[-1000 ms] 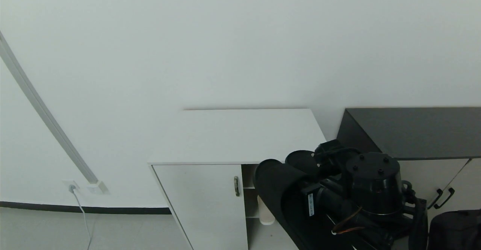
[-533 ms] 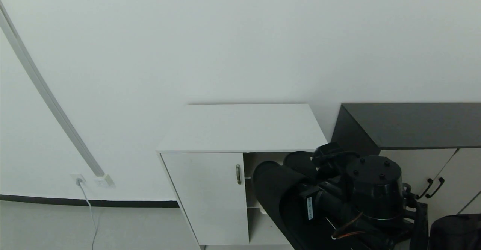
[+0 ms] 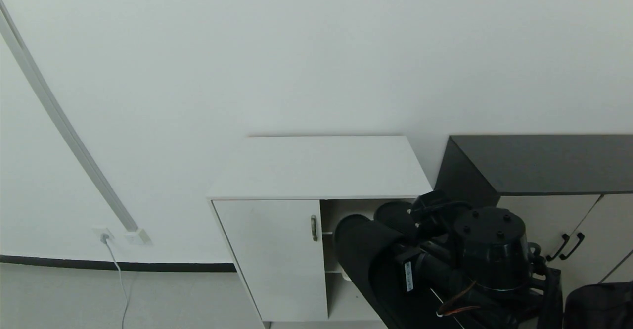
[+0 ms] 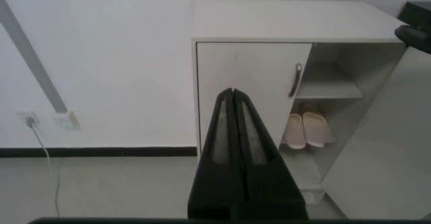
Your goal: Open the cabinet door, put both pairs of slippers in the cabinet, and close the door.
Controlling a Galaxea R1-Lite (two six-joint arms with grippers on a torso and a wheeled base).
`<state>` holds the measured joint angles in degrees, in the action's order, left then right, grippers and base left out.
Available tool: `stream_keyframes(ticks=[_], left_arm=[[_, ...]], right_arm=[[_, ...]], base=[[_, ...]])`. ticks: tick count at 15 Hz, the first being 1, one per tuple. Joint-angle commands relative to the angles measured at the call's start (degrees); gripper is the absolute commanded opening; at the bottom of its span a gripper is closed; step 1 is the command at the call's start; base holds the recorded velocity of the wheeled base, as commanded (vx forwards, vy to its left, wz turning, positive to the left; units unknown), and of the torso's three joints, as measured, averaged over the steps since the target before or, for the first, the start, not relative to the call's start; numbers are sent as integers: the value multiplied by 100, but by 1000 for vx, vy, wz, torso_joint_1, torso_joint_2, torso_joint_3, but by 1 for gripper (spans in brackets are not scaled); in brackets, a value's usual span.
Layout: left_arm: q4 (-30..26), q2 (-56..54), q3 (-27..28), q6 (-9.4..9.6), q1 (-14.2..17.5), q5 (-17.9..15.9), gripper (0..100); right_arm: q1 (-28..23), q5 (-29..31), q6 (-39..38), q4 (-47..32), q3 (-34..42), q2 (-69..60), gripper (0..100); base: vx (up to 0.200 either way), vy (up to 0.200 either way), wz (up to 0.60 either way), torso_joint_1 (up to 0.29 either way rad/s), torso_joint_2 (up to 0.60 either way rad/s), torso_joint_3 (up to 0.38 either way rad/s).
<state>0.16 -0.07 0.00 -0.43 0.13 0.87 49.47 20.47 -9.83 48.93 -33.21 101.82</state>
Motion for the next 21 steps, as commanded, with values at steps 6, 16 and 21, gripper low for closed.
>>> stream_keyframes(ticks=[6,16,21], left_arm=[[2,7,0,-1,4,1,0],[2,7,0,-1,4,-7,0],[2,7,0,-1,4,1,0]], right_arm=[[10,1,-2,11,16,31,0],[54,1,-2,11,25,58,0],[54,1,-2,11,34,58,0]], base=[[0,0,0,-15,35,22],[0,0,0,-152,358,193],[0,0,0,-201,480,271]])
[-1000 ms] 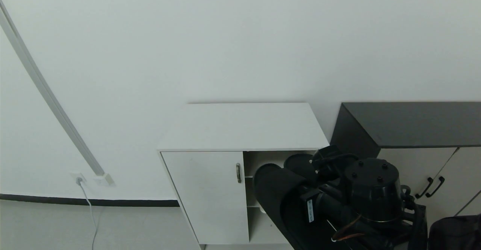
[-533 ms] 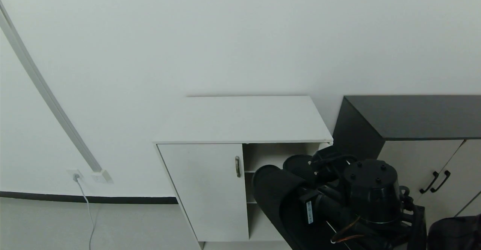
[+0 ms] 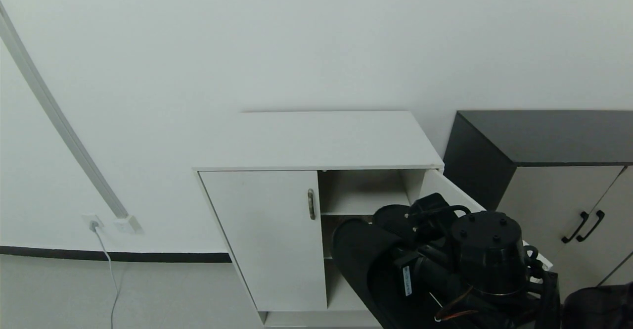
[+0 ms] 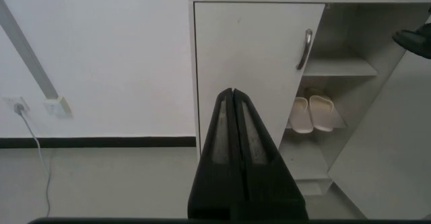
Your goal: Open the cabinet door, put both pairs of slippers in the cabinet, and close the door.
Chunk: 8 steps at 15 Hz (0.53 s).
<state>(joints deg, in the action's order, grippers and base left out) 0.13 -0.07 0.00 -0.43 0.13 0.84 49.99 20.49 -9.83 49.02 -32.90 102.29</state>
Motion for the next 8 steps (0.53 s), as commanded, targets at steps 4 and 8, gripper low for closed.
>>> stream_keyframes(ticks=[4,8], left_arm=[[4,7,0,-1,4,-5,0],[4,7,0,-1,4,4,0]], right_arm=[[10,-1,-2,55,3,124,0],[10,7,7,196,29,203,0]], base=[[0,0,0,-225,546,319],[0,0,0,-209,533,319]])
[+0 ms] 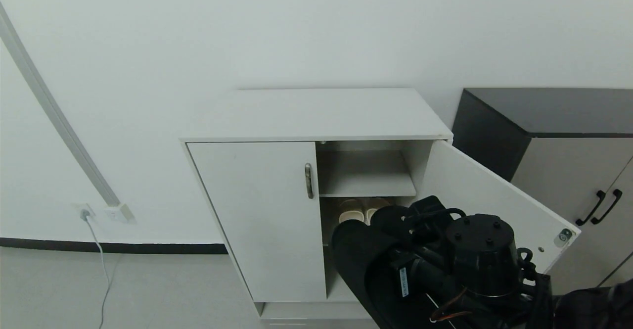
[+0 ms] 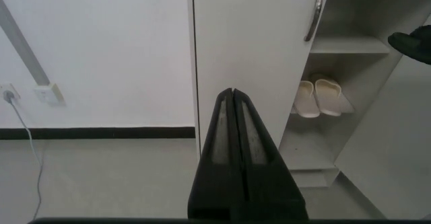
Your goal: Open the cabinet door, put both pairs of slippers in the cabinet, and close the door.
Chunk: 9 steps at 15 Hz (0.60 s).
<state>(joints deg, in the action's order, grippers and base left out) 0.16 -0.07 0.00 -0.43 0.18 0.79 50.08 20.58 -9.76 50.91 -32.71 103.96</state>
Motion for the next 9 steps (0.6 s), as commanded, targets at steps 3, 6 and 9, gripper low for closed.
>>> stream_keyframes(ticks=[3,6,9], left_arm=[[2,7,0,-1,-1,9,0],[2,7,0,-1,-1,9,0],[2,7,0,-1,-1,0,0]], right_arm=[[2,-10,1,16,36,36,0],[2,-10,1,16,54,45,0],[2,-1,-8,16,54,54,0]], base=[[0,0,0,-183,500,317],[0,0,0,-163,487,326],[0,0,0,-144,468,333]])
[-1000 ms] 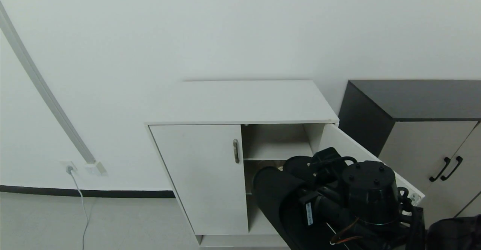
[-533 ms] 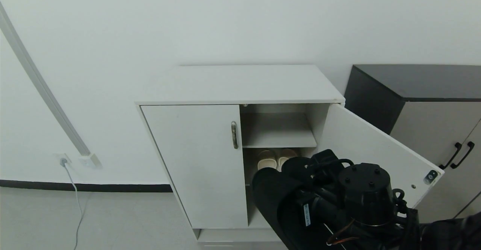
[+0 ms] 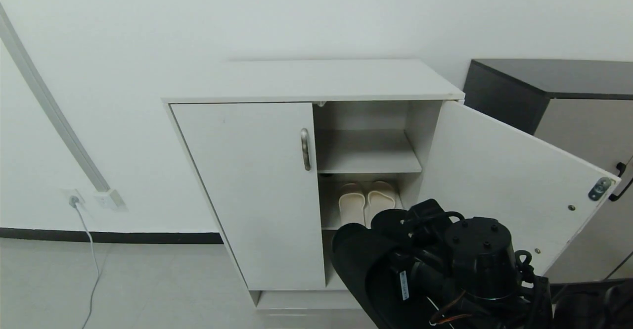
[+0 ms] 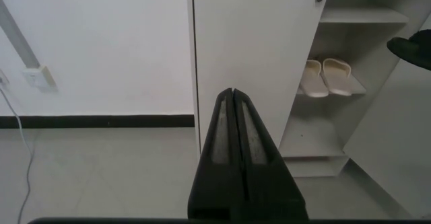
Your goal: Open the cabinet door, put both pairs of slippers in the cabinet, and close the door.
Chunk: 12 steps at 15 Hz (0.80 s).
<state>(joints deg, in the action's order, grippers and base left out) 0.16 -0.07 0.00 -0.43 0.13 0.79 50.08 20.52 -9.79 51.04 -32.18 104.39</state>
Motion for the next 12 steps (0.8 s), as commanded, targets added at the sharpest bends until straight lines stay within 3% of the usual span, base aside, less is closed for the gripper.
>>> stream_keyframes(ticks=[1,10,12], left_arm=[[2,7,0,-1,4,0,0],[2,7,0,8,4,0,0],[2,7,0,-1,4,0,0]], right_arm=[[2,-4,-5,2,2,11,0],[2,-4,3,64,45,20,0],[2,5,3,213,63,126,0]], base=[[0,0,0,-119,471,330],[0,0,0,-60,440,375],[0,0,0,5,171,164]])
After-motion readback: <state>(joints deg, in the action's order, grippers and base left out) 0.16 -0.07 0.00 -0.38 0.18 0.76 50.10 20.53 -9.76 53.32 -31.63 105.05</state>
